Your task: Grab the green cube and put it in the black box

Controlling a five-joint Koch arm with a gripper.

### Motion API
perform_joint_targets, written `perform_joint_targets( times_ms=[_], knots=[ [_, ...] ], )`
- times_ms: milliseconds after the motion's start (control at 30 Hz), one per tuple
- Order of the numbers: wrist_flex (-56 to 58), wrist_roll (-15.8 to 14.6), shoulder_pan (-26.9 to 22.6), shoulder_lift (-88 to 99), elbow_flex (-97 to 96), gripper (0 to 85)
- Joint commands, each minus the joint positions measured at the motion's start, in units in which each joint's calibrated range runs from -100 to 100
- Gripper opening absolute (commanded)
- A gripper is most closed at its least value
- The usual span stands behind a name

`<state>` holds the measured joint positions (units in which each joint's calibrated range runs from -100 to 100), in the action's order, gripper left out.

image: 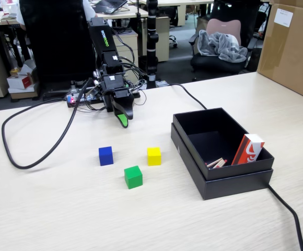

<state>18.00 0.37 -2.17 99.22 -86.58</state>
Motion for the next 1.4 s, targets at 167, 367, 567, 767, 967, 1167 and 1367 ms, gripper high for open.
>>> perform_joint_targets(
  times_ms=[167,367,567,767,967,1167,1367],
  knots=[
    [2.26,0.44,-0.44,-0.14,-3.08,48.8],
    [2.26,1.27,-0.88,-0.14,-3.17,48.8],
    [2.26,1.12,-1.03,-0.26,-2.90,48.9],
    [2.26,0.98,-0.68,-0.94,1.99,48.5],
    [5.63,1.07,-0.34,-2.55,13.69,47.7],
    [5.80,0.68,1.42,-13.91,29.19,47.9],
    [11.93,0.15,2.83,-31.70,51.68,47.7]
  ],
)
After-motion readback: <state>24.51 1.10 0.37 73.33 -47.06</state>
